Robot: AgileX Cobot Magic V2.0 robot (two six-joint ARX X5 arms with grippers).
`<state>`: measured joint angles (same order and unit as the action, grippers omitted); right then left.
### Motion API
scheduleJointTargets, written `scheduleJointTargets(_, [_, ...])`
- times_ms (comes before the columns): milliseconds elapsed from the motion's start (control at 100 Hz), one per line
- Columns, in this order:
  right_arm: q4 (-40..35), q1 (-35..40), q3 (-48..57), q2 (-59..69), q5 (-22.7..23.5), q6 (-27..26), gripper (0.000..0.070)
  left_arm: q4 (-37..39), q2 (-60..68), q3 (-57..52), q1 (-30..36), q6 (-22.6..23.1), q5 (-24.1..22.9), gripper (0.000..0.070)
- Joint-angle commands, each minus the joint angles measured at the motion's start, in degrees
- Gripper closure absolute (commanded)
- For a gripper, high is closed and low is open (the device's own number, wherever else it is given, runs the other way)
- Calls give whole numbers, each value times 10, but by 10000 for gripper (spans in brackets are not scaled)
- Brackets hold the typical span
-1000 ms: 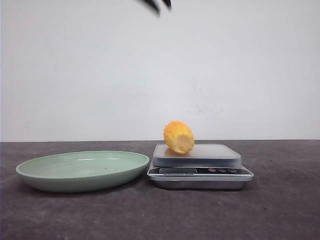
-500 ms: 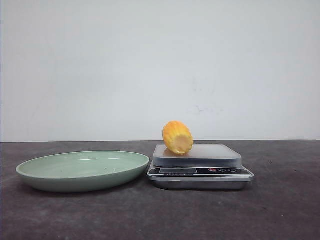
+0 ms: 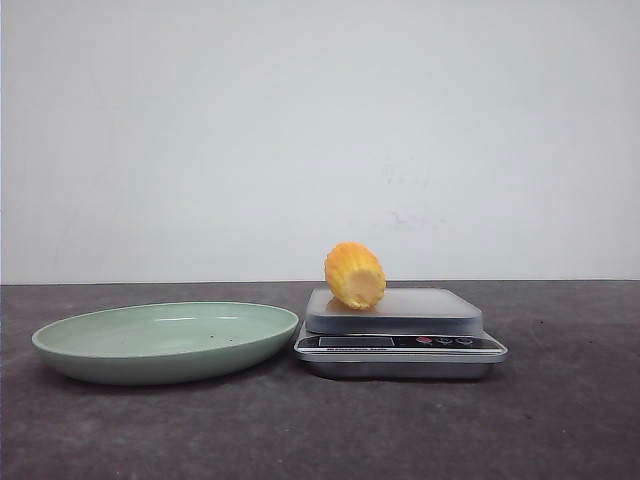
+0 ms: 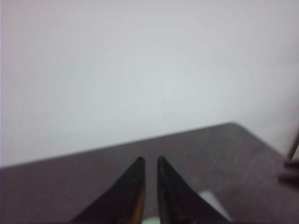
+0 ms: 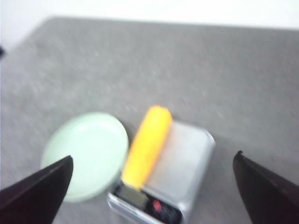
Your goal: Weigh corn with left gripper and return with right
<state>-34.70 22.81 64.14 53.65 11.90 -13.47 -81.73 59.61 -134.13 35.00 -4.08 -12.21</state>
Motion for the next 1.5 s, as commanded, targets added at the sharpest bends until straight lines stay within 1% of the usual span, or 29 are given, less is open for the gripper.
scheduleJointTargets(0, [38, 14, 8, 19, 0, -44, 0, -33, -29, 57, 2, -7, -2, 697])
scheduleJointTargets(80, [95, 33, 8, 47, 0, -70, 0, -33, -81, 126, 2, -25, -2, 697])
scheduleJointTargets(190, [168, 58, 8, 100, -7, -72, 0, -33, -143, 200, 2, -55, -2, 697])
scheduleJointTargets(280, [201, 69, 8, 153, -17, -78, 0, -33, -184, 242, 2, -77, -2, 697])
scheduleJointTargets(350, [214, 72, 8, 200, -22, -88, 0, -33, -211, 263, 2, -87, -2, 697])
scheduleJointTargets(420, [213, 72, 11, 249, -34, -100, 0, -33, -230, 276, 2, -89, -2, 697])
scheduleJointTargets(560, [212, 69, 20, 341, -34, -132, 0, -32, -252, 279, 2, -88, -2, 697])
scheduleJointTargets(690, [197, 66, 42, 408, -33, -147, 0, -32, -255, 279, 2, -88, -2, 697])
scheduleJointTargets(810, [172, 66, 63, 456, -34, -153, 0, -32, -255, 279, 2, -88, 0, 697])
scheduleJointTargets(990, [142, 66, 80, 503, -29, -182, 0, -32, -256, 279, 2, -88, 3, 697])
scheduleJointTargets(1000, [141, 67, 80, 505, -28, -183, 8, -32, -256, 279, 2, -88, 3, 697])
scheduleJointTargets(1020, [140, 68, 80, 507, -28, -186, 45, -32, -256, 279, 2, -88, 5, 697])
scheduleJointTargets(1050, [132, 70, 80, 509, -27, -192, 127, -32, -256, 279, 2, -88, 7, 697])
scheduleJointTargets(1060, [130, 70, 80, 510, -28, -193, 144, -32, -256, 279, 2, -88, 7, 697])
scheduleJointTargets(1090, [121, 71, 80, 512, -28, -197, 272, -32, -256, 279, 2, -88, 8, 697])
scheduleJointTargets(1100, [119, 71, 80, 513, -27, -198, 321, -32, -256, 279, 2, -88, 8, 697])
scheduleJointTargets(1110, [115, 71, 80, 515, -25, -200, 397, -32, -256, 279, 2, -88, 8, 697])
scheduleJointTargets(1120, [112, 71, 80, 516, -23, -201, 447, -32, -256, 279, 2, -87, 8, 697])
scheduleJointTargets(1130, [111, 71, 80, 516, -21, -201, 472, -32, -256, 279, 2, -87, 8, 697])
scheduleJointTargets(1150, [105, 71, 80, 517, -12, -202, 567, -32, -256, 279, 2, -86, 8, 697])
scheduleJointTargets(1160, [100, 71, 80, 517, -7, -202, 636, -32, -256, 279, 2, -86, 8, 697])
scheduleJointTargets(1170, [99, 71, 80, 517, -6, -202, 659, -32, -256, 279, 2, -86, 8, 697])
scheduleJointTargets(1180, [97, 71, 80, 517, -4, -201, 700, -32, -256, 279, 2, -86, 8, 697])
scheduleJointTargets(1320, [103, 70, 83, 501, 1, -195, 694, -32, -256, 279, 2, -84, 7, 697])
scheduleJointTargets(1490, [170, 72, 142, 426, -1, -150, 694, -32, -256, 279, 2, -84, 8, 697])
